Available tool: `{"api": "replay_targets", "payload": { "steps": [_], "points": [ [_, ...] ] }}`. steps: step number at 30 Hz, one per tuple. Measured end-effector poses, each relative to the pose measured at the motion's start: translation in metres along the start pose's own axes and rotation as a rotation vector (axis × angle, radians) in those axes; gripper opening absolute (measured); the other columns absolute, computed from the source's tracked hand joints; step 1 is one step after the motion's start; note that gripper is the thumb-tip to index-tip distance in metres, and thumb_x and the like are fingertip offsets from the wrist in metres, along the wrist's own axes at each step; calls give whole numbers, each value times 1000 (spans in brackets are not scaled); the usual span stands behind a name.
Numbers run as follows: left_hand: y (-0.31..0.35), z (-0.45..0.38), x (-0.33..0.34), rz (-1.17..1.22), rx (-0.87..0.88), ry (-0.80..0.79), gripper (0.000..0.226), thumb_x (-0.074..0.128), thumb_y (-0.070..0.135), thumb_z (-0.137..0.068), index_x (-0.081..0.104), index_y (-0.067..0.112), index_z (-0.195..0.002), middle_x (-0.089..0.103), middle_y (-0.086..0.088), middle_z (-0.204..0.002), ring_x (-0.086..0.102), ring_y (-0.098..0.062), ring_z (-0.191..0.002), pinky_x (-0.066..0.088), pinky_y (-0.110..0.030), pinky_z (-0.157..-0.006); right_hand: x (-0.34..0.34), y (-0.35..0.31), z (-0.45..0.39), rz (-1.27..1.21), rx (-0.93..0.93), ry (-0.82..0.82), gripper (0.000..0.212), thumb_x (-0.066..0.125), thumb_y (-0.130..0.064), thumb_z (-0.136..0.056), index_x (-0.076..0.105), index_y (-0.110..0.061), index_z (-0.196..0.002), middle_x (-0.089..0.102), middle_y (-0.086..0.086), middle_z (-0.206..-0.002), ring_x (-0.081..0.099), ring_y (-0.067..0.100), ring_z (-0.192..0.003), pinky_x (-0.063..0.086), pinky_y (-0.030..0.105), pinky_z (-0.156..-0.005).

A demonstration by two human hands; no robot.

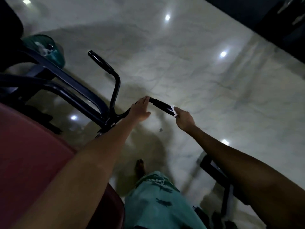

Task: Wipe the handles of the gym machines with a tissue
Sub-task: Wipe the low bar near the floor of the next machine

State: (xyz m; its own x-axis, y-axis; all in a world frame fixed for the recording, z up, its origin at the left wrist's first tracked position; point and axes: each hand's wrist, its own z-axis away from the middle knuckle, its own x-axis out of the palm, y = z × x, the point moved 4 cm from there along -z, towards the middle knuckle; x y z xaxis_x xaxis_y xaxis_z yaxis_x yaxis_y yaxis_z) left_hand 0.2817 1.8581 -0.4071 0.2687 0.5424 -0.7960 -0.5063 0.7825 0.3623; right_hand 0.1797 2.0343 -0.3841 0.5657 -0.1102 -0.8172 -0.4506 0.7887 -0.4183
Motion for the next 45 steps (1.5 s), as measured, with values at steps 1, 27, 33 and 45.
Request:
{"api": "replay_targets", "payload": {
  "steps": [1, 27, 33, 45],
  "points": [
    [-2, -2, 1, 0, 12, 17, 76, 47, 29, -95, 0, 13, -152, 2, -2, -160, 8, -22, -146, 21, -44, -113, 1, -2, 1, -3, 4, 14, 54, 44, -6, -92, 37, -20, -143, 48, 10, -140, 47, 29, -126, 37, 31, -100],
    [-29, -44, 34, 85, 173, 147, 62, 26, 52, -99, -6, 37, -150, -16, 7, -158, -12, -20, -146, 4, -61, -111, 56, -21, -1, 234, 142, 270, 68, 37, -39, -98, 3, -10, -149, 2, 7, -158, -3, 19, -146, -2, 32, -116],
    [-29, -43, 32, 138, 180, 106, 60, 24, 51, -99, -8, 40, -148, -19, 9, -157, -16, -19, -145, -3, -59, -111, 71, -8, 19, 439, 84, 324, 79, 21, -55, -90, 1, -6, -149, 2, 9, -158, -4, 20, -145, -1, 36, -118],
    [-30, -47, 31, 167, 183, 64, 65, 31, 52, -98, -8, 42, -148, -20, 9, -157, -18, -19, -145, -6, -59, -110, 67, -3, 21, 447, 82, 347, 82, 21, -59, -89, 4, -3, -148, 3, 11, -157, -4, 19, -145, -6, 33, -117]
  ]
}}
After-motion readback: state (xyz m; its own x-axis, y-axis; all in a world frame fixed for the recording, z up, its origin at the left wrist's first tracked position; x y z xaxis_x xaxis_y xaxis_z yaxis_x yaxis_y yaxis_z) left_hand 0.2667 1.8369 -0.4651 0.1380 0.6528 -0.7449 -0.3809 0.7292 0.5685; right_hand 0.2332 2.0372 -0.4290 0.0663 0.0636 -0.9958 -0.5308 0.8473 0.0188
